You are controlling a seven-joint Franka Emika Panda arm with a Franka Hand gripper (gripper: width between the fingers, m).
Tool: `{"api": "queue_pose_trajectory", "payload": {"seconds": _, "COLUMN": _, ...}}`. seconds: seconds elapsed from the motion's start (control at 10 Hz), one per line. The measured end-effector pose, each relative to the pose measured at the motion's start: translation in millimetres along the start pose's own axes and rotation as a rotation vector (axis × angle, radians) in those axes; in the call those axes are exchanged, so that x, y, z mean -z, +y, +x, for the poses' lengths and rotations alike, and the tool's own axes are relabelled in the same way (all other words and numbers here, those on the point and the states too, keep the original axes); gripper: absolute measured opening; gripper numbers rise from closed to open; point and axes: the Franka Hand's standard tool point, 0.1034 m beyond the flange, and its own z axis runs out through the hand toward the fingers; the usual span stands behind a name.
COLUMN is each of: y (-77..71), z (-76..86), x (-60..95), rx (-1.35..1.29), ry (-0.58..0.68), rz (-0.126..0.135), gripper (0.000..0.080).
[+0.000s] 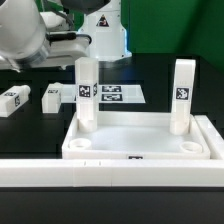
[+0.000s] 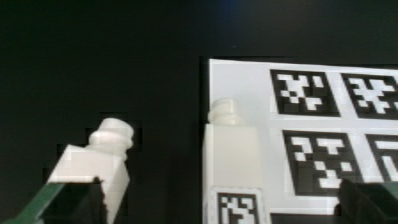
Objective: Assemble desk
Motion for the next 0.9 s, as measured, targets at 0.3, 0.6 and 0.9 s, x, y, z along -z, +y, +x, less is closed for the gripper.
{"api": "queue_pose_trajectory", "payload": {"seconds": 0.3, "y": 1.0, "z": 4.3, "x": -7.6, "rx": -0.003, "ry": -0.015, "rz": -0.003, "gripper": 0.0649}}
{"api": "queue_pose_trajectory", "payload": {"seconds": 0.6, "y": 4.6, "z": 13.8, "x": -17.5, "rx": -0.011, "ry": -0.048, "rz": -0.011, "gripper": 0.0649}}
{"api": "queue_pose_trajectory", "payload": {"seconds": 0.9, "y": 3.3, "z": 11.0, "x": -19.9, "rx": -0.014, "ry": -0.083, "rz": -0.005, "gripper": 0.0649}}
